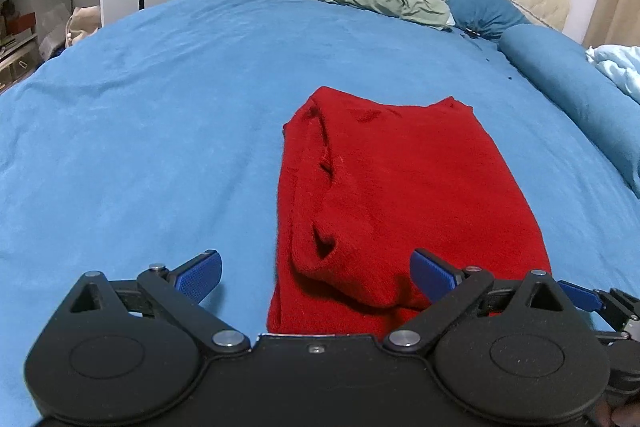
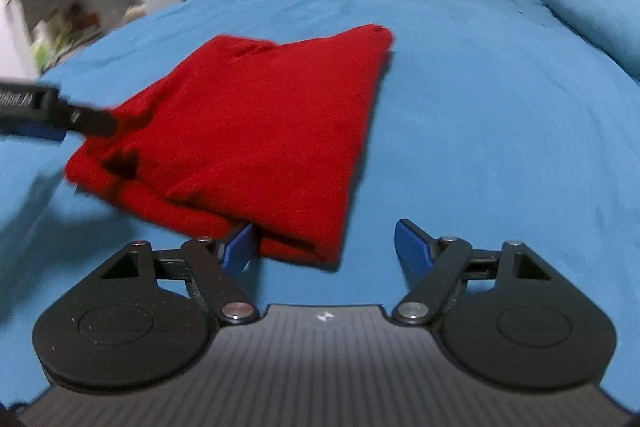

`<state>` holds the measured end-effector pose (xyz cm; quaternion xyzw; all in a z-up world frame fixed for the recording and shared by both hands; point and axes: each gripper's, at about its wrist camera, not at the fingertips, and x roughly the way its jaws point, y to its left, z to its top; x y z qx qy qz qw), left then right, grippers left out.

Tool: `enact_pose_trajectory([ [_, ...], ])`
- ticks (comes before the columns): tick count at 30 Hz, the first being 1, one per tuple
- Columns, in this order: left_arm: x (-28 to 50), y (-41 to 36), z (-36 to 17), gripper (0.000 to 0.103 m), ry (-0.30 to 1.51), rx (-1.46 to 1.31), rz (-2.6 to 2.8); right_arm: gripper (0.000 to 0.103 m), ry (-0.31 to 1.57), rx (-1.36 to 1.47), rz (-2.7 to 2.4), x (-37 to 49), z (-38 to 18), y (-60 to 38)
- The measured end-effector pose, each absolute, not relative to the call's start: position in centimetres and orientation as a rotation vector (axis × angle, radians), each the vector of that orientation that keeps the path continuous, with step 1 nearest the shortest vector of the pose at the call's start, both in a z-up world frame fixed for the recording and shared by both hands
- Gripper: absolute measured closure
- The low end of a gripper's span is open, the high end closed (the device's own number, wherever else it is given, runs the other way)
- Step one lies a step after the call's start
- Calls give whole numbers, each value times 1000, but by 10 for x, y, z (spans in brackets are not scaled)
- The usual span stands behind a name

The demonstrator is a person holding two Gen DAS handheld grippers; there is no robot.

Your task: Fold small clothes

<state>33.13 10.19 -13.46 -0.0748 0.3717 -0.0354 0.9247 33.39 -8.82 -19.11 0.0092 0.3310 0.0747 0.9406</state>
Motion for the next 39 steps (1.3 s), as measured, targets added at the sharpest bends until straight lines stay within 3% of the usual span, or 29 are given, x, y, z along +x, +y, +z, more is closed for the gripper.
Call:
enact_pose_trajectory([
  [9,338,113,-136,2,740,-182,-29,12,550,117,63,329,-181,-105],
  [12,341,119,-145,11,832,-145,24,13,540,58,1,330,-178,-107],
  [14,340,131,-156,11,930,-184,35,13,523,10,-24,327,-177,-111],
  [22,329,127,-147,12,966,-130,21,13,661,44,49,331,-188,-135],
  [25,331,128,-117,0,884,-105,19,11,627,80,135,322,-166,-149],
  [28,359,133,-97,0,834,-108,-23,4,581,117,192,331,-133,-161],
  [33,430,148,-125,0,950,-304,-171,0,736,262,282,413,-100,-172],
  [39,460,146,-158,1,992,-352,-194,0,926,397,271,494,-144,-173],
])
